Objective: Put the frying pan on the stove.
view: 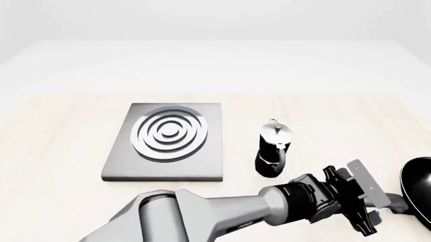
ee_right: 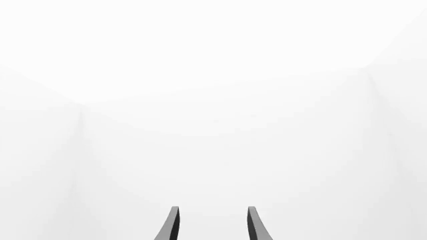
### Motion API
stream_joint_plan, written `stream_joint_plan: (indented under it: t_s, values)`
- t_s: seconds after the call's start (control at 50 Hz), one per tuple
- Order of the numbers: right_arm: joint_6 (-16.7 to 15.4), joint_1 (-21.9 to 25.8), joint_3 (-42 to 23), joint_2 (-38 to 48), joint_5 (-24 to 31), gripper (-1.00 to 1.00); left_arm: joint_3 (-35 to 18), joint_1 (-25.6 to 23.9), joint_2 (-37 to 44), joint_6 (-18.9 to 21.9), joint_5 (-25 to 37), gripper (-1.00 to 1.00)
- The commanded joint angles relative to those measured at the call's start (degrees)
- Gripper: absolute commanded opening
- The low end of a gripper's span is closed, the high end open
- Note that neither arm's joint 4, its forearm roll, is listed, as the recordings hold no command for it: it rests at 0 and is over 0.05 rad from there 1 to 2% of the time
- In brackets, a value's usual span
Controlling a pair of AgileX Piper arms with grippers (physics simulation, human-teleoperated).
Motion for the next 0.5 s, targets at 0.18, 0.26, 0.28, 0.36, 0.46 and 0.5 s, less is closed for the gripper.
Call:
stream_joint_plan:
  t_s: [0.18, 0.26, 0.28, 0.36, 0.46, 0.5]
  values:
    - [-0.36, 0.52, -0.12, 0.0, 0.06, 1.0, -3.72, -0.3, 3.06, 0.69, 2.46, 1.0]
    - [-0.43, 0.66, -0.07, 0.0, 0.07, 1.0, -3.47, -0.41, 2.91, 0.77, 2.35, 1.0]
    - [-0.43, 0.67, -0.06, 0.0, 0.07, 1.0, -3.49, -0.39, 2.92, 0.79, 2.34, 1.0]
    - [-0.53, 0.83, -0.04, 0.0, 0.09, 1.0, -3.51, -0.18, 2.84, 1.38, 2.04, 1.0]
    - [-0.66, 0.99, -0.03, 0.0, 0.11, 1.0, -3.57, 0.63, 2.2, 2.47, 1.17, -1.0]
    - [-0.75, 1.12, 0.0, 0.0, 0.12, 1.0, -2.65, 0.41, 1.47, 2.55, 0.87, -1.0]
